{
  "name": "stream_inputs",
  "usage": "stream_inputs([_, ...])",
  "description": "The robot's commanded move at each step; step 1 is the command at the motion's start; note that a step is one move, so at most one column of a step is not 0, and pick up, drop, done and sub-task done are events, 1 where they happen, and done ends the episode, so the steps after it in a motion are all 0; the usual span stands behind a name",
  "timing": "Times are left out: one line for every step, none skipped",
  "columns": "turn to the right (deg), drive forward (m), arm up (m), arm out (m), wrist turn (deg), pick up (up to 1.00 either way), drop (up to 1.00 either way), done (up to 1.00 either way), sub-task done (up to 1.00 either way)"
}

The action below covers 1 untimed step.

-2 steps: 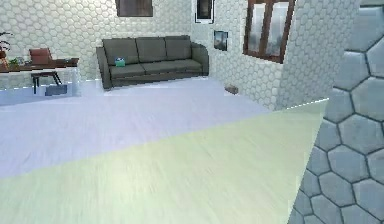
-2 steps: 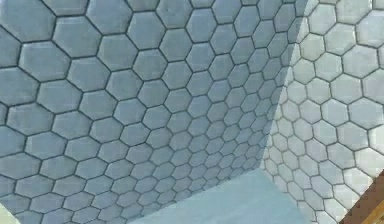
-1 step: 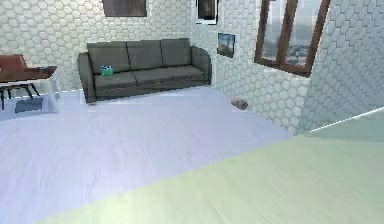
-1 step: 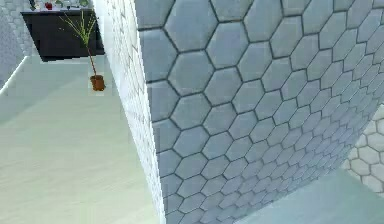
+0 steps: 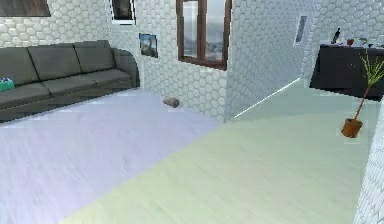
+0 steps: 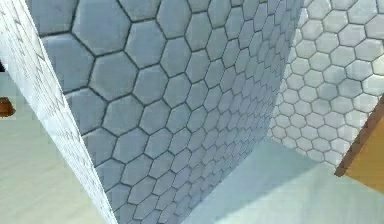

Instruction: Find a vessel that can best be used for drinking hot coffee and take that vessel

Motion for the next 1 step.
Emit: stream_inputs([0.0,0.4,0.0,0.0,0.0,0.0,0.0,0.0,0.0])
